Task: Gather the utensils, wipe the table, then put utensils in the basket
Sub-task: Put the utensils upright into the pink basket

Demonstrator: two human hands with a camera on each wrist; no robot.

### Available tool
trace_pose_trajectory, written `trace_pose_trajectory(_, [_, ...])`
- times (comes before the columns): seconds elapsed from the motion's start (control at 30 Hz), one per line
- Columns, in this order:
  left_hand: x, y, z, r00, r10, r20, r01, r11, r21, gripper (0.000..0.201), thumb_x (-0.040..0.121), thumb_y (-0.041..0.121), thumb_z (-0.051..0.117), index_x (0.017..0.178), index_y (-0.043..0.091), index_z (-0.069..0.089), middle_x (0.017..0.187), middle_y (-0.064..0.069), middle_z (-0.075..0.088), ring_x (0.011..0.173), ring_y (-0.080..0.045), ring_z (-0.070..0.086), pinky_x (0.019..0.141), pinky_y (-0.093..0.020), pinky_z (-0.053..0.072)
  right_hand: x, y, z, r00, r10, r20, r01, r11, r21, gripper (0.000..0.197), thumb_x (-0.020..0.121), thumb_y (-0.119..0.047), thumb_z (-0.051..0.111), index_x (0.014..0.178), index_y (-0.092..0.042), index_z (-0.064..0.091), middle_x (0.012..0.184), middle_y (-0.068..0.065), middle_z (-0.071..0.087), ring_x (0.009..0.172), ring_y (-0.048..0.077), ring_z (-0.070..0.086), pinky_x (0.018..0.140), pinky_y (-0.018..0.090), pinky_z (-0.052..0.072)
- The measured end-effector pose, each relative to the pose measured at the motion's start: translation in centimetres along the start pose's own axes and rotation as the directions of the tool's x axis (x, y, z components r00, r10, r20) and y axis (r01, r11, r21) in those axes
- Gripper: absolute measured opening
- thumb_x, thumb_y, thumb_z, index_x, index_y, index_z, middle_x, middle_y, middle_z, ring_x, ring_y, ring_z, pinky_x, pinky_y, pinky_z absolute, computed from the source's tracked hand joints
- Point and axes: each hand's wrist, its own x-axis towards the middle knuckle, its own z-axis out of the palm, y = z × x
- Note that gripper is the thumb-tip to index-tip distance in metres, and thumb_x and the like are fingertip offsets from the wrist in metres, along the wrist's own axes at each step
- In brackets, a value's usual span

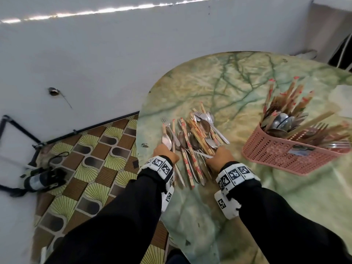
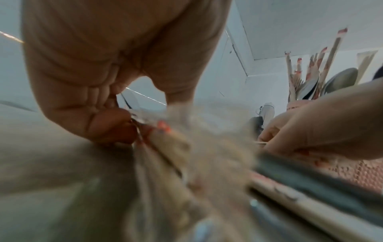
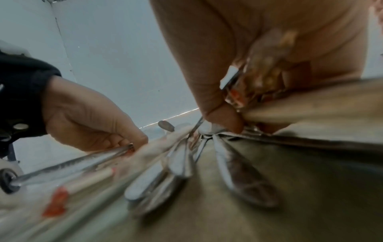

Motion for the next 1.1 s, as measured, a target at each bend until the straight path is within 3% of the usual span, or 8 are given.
trace_pose_trajectory(0.2, [-0.4, 0.3, 0.4, 0.995, 0.023, 0.094, -0.018, 0.998, -0.054, 0.058, 0.072, 0.009, 0.076, 0.122, -0.001, 0.048, 0.116, -0.017, 0.061, 0.102, -0.030, 0.061, 0.082, -0.033, 0.051, -0.3, 0.1, -0.6, 0.999, 0.000, 0.037, -0.001, 1.000, 0.027, 0.062, 0.080, -0.021, 0.065, 0.132, -0.004, 0.036, 0.119, 0.015, 0.058, 0.107, 0.030, 0.058, 0.085, 0.034, 0.049])
trace_pose_trajectory(0.33, [-0.4, 0.2, 0.7, 0.992, 0.039, 0.122, -0.030, 0.997, -0.076, 0.050, 0.072, 0.010, 0.077, 0.115, -0.005, 0.055, 0.114, -0.018, 0.063, 0.101, -0.031, 0.062, 0.083, -0.033, 0.050, -0.2, 0.6, -1.6, 0.999, -0.029, 0.027, 0.029, 1.000, 0.008, 0.058, 0.077, -0.023, 0.069, 0.127, -0.003, 0.046, 0.114, 0.013, 0.061, 0.084, 0.022, 0.052, 0.069, 0.026, 0.041])
trace_pose_trajectory(0.5, [-0.4, 0.6, 0.2, 0.990, 0.044, 0.138, -0.041, 0.999, -0.023, 0.031, 0.078, 0.016, 0.074, 0.096, -0.005, 0.060, 0.099, -0.022, 0.063, 0.095, -0.031, 0.063, 0.083, -0.035, 0.050, -0.1, 1.0, -2.1, 0.998, -0.044, 0.053, 0.046, 0.998, -0.041, 0.061, 0.072, -0.026, 0.077, 0.122, -0.003, 0.053, 0.119, 0.013, 0.060, 0.105, 0.026, 0.058, 0.076, 0.023, 0.041])
trace_pose_trajectory(0.63, [0.2, 0.4, 0.3, 0.984, 0.056, 0.168, -0.045, 0.997, -0.067, 0.024, 0.077, 0.010, 0.074, 0.075, 0.007, 0.050, 0.072, -0.006, 0.054, 0.068, -0.022, 0.057, 0.056, -0.024, 0.047, 0.1, 0.7, -2.0, 0.999, -0.028, 0.036, 0.032, 0.995, -0.100, 0.064, 0.065, -0.039, 0.080, 0.113, -0.005, 0.055, 0.110, 0.011, 0.060, 0.095, 0.025, 0.057, 0.074, 0.030, 0.046])
trace_pose_trajectory(0.73, [0.4, 0.1, 0.1, 0.983, 0.066, 0.173, -0.047, 0.993, -0.110, 0.021, 0.077, 0.007, 0.073, 0.082, 0.006, 0.053, 0.075, -0.006, 0.054, 0.055, -0.011, 0.046, 0.047, -0.019, 0.038, -0.1, 0.1, -1.8, 0.990, -0.105, -0.090, 0.092, 0.987, -0.134, 0.071, 0.068, -0.040, 0.077, 0.122, -0.008, 0.046, 0.123, 0.012, 0.049, 0.114, 0.029, 0.049, 0.094, 0.037, 0.045])
trace_pose_trajectory(0.9, [0.8, 0.0, 0.1, 0.987, 0.044, 0.153, -0.025, 0.991, -0.128, 0.028, 0.076, 0.007, 0.072, 0.064, 0.007, 0.048, 0.062, -0.005, 0.049, 0.052, -0.017, 0.046, 0.047, -0.024, 0.038, 0.3, -2.4, -0.8, 0.961, -0.277, -0.002, 0.268, 0.932, -0.244, 0.064, 0.075, -0.035, 0.072, 0.124, -0.003, 0.047, 0.130, 0.015, 0.043, 0.122, 0.028, 0.043, 0.102, 0.034, 0.039])
trace_pose_trajectory(1.03, [0.8, 0.2, 0.3, 0.988, 0.080, 0.133, -0.066, 0.992, -0.107, 0.021, 0.078, 0.008, 0.069, 0.094, 0.001, 0.057, 0.081, -0.010, 0.056, 0.077, -0.024, 0.053, 0.068, -0.027, 0.042, 0.6, -3.0, -0.1, 0.972, -0.235, 0.007, 0.222, 0.905, -0.364, 0.058, 0.082, -0.031, 0.066, 0.127, -0.002, 0.046, 0.135, 0.020, 0.039, 0.121, 0.031, 0.046, 0.102, 0.037, 0.042])
trace_pose_trajectory(1.1, [0.8, 0.2, 0.2, 0.987, 0.082, 0.141, -0.070, 0.993, -0.093, 0.019, 0.079, 0.007, 0.066, 0.093, 0.000, 0.057, 0.084, -0.013, 0.057, 0.078, -0.025, 0.053, 0.070, -0.028, 0.043, 0.8, -3.1, -0.1, 0.970, -0.243, 0.001, 0.227, 0.906, -0.356, 0.045, 0.083, -0.027, 0.065, 0.118, -0.002, 0.053, 0.127, 0.019, 0.046, 0.113, 0.030, 0.052, 0.095, 0.034, 0.044])
